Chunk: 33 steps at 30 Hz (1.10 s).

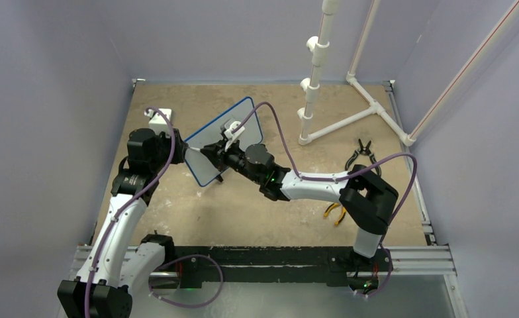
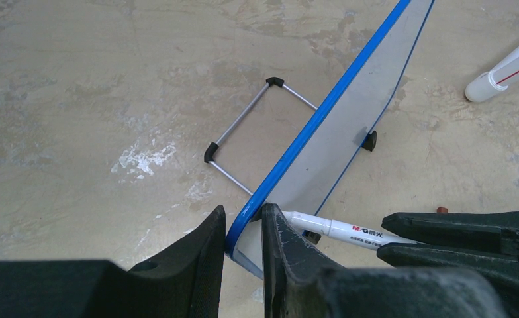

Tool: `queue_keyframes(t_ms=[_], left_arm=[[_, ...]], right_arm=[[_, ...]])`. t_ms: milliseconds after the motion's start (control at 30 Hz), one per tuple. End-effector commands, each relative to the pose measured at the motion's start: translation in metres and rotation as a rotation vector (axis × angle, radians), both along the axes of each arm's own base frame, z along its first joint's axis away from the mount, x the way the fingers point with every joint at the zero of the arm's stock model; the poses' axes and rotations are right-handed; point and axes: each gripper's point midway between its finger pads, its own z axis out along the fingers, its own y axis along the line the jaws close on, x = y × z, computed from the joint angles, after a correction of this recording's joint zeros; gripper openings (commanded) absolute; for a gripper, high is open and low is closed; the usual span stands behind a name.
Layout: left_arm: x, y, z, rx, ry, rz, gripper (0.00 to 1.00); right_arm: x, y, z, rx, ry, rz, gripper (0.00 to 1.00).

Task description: Write a sentence on the whiteboard

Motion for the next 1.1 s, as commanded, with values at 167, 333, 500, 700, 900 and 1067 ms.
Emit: queue_keyframes(t_ms=[167, 333, 500, 700, 900, 1067], left_arm=[[0.006, 0.006, 0.012, 0.011, -0.063, 0.023, 0.13], [0.006, 0.006, 0.011, 0.011, -0.061, 0.024, 0.13], [0.006, 0.006, 0.011, 0.012, -0.061, 0.025, 0.13], [0.006, 0.006, 0.011, 0.012, -0.061, 0.025, 0.13], [0.006, 0.006, 0.011, 0.012, -0.058, 0.025, 0.12], [0.006, 0.006, 0.01, 0.011, -0.057, 0.023, 0.12]], right_arm=[[0.017, -0.016, 0.021, 0.045, -0.015, -0.129, 0.0], [0.018, -0.019, 0.023, 0.056, -0.019, -0.143, 0.0], [0.007, -0.02, 0.031, 0.07, -0.056, -0.087, 0.0], [-0.009, -0.014, 0.035, 0.075, -0.094, 0.004, 0.0], [-0.012, -0.006, 0.038, 0.079, -0.107, 0.034, 0.0], [-0.009, -0.002, 0.04, 0.086, -0.106, 0.026, 0.0]])
